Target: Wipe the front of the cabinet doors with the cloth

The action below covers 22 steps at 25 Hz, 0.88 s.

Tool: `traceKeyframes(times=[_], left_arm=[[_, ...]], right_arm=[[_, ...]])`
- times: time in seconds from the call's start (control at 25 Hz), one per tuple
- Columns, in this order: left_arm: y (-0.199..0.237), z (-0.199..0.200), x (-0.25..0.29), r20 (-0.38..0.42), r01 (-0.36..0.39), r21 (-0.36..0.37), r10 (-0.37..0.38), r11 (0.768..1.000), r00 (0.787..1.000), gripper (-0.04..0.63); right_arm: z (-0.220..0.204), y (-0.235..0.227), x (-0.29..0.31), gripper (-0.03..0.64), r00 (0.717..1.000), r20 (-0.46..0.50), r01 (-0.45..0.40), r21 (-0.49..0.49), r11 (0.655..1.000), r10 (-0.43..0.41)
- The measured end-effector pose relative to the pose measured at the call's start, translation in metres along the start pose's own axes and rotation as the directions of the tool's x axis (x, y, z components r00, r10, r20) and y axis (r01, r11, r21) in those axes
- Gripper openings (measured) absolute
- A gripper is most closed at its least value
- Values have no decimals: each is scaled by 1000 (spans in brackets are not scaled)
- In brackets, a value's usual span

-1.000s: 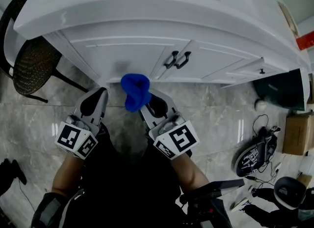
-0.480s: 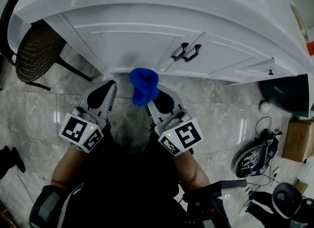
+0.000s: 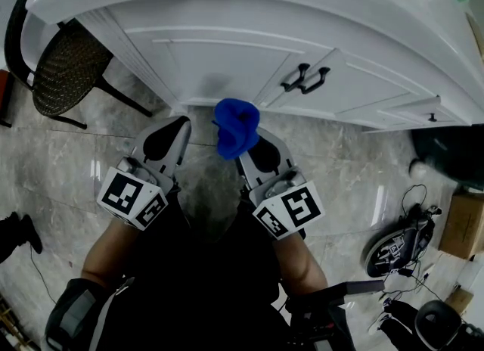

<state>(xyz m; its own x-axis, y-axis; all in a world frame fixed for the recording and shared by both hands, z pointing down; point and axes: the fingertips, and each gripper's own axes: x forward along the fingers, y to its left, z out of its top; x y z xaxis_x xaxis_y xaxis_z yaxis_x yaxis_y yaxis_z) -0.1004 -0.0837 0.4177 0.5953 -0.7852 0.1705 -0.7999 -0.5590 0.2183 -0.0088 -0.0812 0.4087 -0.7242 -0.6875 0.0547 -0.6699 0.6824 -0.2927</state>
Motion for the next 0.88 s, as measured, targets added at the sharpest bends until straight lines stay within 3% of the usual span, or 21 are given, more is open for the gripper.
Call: traceKeyframes(times=[0.88], left_arm=[[-3, -5, 1, -16, 7, 1, -7, 1000, 1000, 3]], right_arm=[[-3, 4, -5, 52, 1000, 3, -26, 20, 999, 26]])
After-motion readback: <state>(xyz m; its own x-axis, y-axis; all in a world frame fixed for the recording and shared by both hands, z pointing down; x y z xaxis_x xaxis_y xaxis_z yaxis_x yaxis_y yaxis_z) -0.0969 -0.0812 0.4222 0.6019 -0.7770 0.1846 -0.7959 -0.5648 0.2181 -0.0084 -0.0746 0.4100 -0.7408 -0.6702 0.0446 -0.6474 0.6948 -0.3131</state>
